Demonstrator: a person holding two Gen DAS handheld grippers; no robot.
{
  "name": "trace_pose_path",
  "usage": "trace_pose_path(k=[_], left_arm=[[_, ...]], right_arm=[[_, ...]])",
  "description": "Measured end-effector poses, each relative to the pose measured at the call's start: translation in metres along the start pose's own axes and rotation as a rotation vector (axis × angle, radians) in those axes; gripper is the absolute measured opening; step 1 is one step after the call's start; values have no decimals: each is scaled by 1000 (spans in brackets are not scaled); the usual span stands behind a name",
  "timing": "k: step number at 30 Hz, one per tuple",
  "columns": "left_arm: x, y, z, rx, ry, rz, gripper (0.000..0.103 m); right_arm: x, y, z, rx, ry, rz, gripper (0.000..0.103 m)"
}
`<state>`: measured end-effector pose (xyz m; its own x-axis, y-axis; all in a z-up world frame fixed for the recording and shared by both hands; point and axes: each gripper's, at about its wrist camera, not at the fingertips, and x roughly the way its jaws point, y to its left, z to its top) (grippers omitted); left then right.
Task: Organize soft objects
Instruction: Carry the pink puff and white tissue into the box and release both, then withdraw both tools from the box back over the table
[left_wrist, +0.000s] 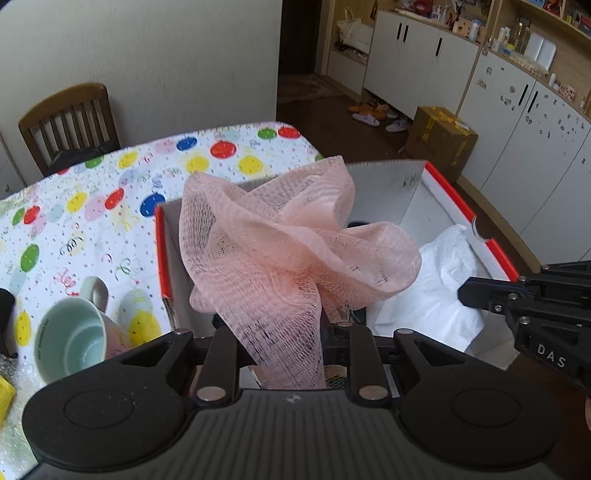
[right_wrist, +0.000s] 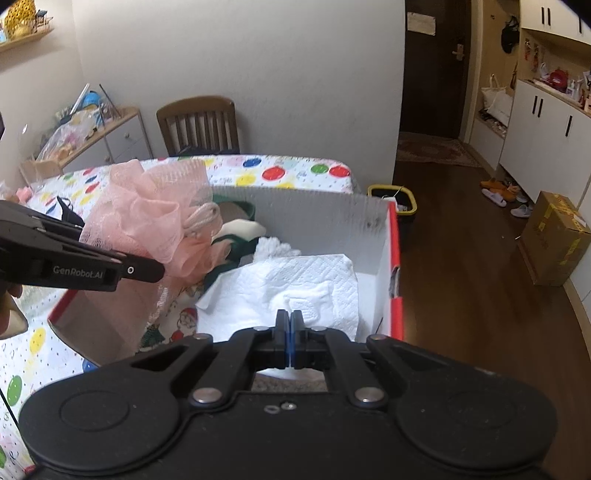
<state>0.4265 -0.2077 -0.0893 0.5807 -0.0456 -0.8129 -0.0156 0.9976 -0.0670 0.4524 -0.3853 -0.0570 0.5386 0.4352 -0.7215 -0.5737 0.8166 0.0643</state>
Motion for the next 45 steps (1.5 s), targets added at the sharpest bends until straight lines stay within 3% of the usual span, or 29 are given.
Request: trace_pose_path(k=[7, 15, 20, 22, 23, 25, 26, 33, 37, 43, 45], left_arm=[[13, -4, -10, 12, 62, 24, 20], [11, -5, -15, -4, 70, 36, 21], [6, -4, -19, -4, 68, 30, 27], [4, -4, -20, -9, 66, 28, 34], [2, -3, -21, -15, 65, 25, 40], [-2, -1, -23, -28, 60, 15, 67], [-5, 0, -25, -33, 50, 10, 69], [-27, 1, -31, -49, 14, 4, 69], [-47, 6, -36, -73, -17, -12, 72], [-83, 15, -45, -98, -101, -19, 72], [-95, 20, -48, -105, -129, -18, 72]], right_arm=[[9, 0, -3, -12, 31, 5, 0], [8, -6, -4, -7, 46, 40, 3], [3, -9, -5, 9, 43, 54, 17], [1, -10, -5, 14, 39, 58, 24], [0, -10, -5, 15, 36, 59, 26], [-3, -11, -4, 17, 32, 66, 32], [-5, -11, -4, 17, 29, 67, 33], [-19, -10, 0, 29, 5, 86, 46], [-30, -6, 1, 33, -16, 103, 59], [-50, 8, 7, 18, -60, 132, 64], [-57, 14, 8, 17, -77, 139, 70]])
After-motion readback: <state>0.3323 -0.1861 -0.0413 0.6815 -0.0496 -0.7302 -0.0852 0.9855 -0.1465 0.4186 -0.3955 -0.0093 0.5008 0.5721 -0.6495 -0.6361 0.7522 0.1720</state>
